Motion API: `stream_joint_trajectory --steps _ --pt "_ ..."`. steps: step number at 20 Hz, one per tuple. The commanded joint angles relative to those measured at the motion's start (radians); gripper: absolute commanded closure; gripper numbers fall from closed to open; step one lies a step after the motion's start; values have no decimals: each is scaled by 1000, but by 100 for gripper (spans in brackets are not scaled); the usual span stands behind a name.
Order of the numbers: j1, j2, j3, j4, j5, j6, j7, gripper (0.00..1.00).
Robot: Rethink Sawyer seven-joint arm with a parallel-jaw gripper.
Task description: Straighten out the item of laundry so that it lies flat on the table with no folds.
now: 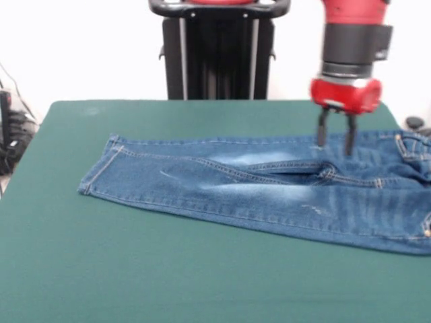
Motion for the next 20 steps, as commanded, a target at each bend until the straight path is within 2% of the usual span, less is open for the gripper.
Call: stream_joint_trajectory --steps 1,4,8,11,14,17,20 --pt "-61 -9 78 104 -7 20 126 0" --pt "-43 48 15 72 -5 -2 116 0" --pt "74 162 -186 -22 49 34 105 0" --pt "98 255 -275 -88 57 29 88 0" --pt "66 310 -275 -123 44 1 79 0" --pt "47 324 -278 -146 20 21 55 0" --pt "38 356 -294 -158 25 -23 71 0"
